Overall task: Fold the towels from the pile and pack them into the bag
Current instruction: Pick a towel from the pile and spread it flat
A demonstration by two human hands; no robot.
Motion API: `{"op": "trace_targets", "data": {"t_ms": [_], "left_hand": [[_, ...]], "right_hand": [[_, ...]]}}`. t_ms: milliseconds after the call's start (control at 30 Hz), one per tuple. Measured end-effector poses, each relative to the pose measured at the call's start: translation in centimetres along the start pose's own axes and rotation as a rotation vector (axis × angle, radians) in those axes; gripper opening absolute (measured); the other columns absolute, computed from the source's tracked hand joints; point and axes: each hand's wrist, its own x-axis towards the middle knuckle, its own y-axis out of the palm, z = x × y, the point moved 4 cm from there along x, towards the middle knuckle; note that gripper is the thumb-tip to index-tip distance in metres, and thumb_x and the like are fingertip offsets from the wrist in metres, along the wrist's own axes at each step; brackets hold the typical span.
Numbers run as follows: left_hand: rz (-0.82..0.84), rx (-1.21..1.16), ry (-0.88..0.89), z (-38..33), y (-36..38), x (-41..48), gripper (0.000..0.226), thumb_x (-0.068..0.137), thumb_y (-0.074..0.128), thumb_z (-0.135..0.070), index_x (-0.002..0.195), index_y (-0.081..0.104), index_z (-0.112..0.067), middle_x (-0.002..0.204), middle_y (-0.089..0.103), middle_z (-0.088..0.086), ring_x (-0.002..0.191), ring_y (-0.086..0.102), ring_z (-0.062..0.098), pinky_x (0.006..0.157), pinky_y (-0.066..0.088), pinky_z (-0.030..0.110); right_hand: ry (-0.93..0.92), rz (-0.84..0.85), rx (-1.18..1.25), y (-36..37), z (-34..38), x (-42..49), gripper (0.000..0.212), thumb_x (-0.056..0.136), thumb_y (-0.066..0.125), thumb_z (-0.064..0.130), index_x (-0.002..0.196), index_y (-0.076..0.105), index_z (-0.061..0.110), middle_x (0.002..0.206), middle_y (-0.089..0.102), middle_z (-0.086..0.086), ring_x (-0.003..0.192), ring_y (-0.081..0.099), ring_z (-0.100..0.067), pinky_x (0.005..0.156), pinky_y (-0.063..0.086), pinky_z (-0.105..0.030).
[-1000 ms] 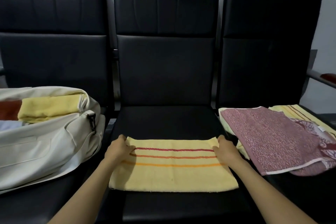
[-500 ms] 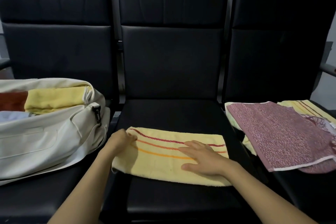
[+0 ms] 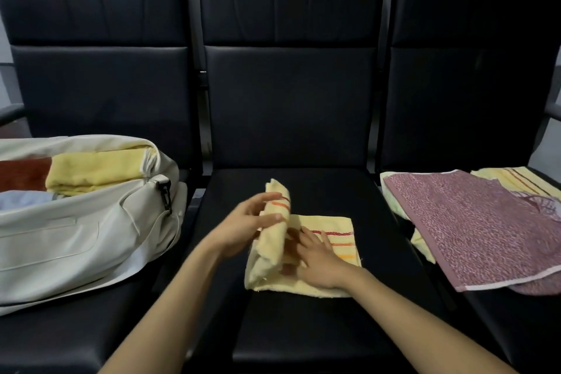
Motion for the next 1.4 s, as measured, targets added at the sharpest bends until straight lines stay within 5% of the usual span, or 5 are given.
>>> {"op": "trace_targets", "data": {"t_ms": [100, 233, 667, 933, 1400], "left_hand": [[0.084, 0.040, -0.043, 1.1, 2.6, 0.7, 0.041, 0.090, 0.062, -0.006, 0.125, 0.056, -0.027, 0.126, 0.059, 0.010, 0.106, 0.063, 0.023, 0.087, 0.054, 0.037], [0.203, 0.010, -0.119, 2.3, 4.8, 1.0, 0.043, 0.096, 0.055, -0.016, 0.136, 0.042, -0.027, 0.126, 0.057, 0.001, 0.106, 0.066, 0.022, 0.079, 0.057, 0.032], [-0.275, 0.946, -0.033, 4.3, 0.2, 2.4, 0.019, 0.094, 0.054, -0.025, 0.109, 0.065, -0.020, 0.108, 0.060, -0.002, 0.092, 0.058, 0.014, 0.075, 0.047, 0.025], [-0.252, 0.923, -0.084, 4.7, 0.4, 2.2, 0.031, 0.095, 0.052, -0.040, 0.116, 0.054, -0.017, 0.106, 0.055, -0.002, 0.093, 0.055, 0.015, 0.078, 0.043, 0.026], [-0.264, 0.956, -0.342, 6.1, 3.6, 2.0, 0.055, 0.086, 0.058, -0.054, 0.118, 0.047, -0.011, 0.111, 0.059, 0.001, 0.097, 0.058, 0.018, 0.076, 0.046, 0.030]], "right_hand": [[0.085, -0.307, 0.417, -2.6, -1.5, -0.5, 0.024, 0.096, 0.048, 0.017, 0.115, 0.063, 0.015, 0.120, 0.057, -0.002, 0.114, 0.052, -0.020, 0.095, 0.041, -0.028], [0.412, -0.388, 0.720, -4.2, -5.1, -2.7, 0.026, 0.101, 0.045, 0.025, 0.093, 0.069, 0.015, 0.085, 0.069, -0.001, 0.076, 0.066, -0.015, 0.077, 0.056, -0.035], [0.347, -0.350, 0.645, -5.0, -2.4, -3.4, 0.065, 0.087, 0.056, 0.014, 0.140, 0.027, 0.038, 0.100, 0.055, 0.000, 0.082, 0.060, -0.018, 0.070, 0.050, -0.030], [0.401, -0.315, 0.545, -7.1, -4.3, -5.3, 0.039, 0.086, 0.056, 0.021, 0.124, 0.054, 0.033, 0.111, 0.054, 0.003, 0.086, 0.056, -0.011, 0.067, 0.045, -0.024], [0.365, -0.111, 0.334, -4.8, -6.3, -4.8, 0.079, 0.079, 0.060, 0.005, 0.149, 0.029, 0.026, 0.156, 0.015, 0.008, 0.129, 0.039, -0.016, 0.090, 0.043, -0.021]]}}
